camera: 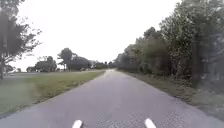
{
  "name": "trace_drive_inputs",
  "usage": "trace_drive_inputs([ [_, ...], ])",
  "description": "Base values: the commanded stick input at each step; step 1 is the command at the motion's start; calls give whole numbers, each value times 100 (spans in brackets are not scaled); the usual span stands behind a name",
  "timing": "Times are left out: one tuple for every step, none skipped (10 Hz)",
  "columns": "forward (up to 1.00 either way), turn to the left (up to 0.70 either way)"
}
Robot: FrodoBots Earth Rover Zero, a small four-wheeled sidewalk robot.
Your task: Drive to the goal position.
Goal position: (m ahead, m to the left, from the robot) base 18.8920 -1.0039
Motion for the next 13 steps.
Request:
trace_drive_inputs([
  [63,6],
  [80,6],
  [83,6],
  [83,6],
  [83,6],
  [83,6],
  [83,6],
  [83,6],
  [83,6],
  [83,6],
  [83,6],
  [83,6],
  [83,6],
])
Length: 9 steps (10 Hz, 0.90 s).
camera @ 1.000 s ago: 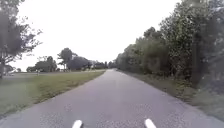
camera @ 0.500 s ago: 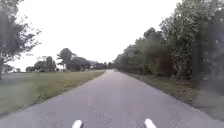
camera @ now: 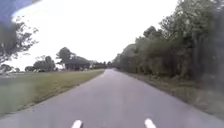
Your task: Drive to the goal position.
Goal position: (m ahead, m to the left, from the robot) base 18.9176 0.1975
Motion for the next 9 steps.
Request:
trace_drive_inputs([
  [83,6],
  [83,6],
  [83,6],
  [83,6],
  [83,6],
  [83,6],
  [83,6],
  [83,6],
  [83,6],
])
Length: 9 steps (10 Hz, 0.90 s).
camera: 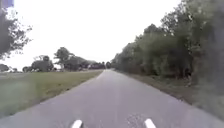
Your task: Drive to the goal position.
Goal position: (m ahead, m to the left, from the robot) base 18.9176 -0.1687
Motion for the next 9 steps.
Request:
trace_drive_inputs([
  [83,6],
  [83,6],
  [83,6],
  [83,6],
  [83,6],
  [83,6],
  [83,6],
  [83,6],
  [83,6],
])
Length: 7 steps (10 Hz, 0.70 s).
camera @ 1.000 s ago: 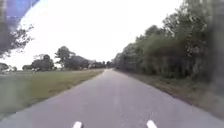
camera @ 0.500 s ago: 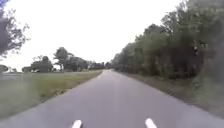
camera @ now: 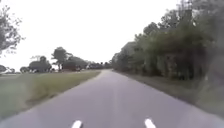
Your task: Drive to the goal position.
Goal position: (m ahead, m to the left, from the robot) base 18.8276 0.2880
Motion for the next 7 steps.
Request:
trace_drive_inputs([
  [83,6],
  [83,6],
  [83,6],
  [83,6],
  [83,6],
  [83,6],
  [83,6],
])
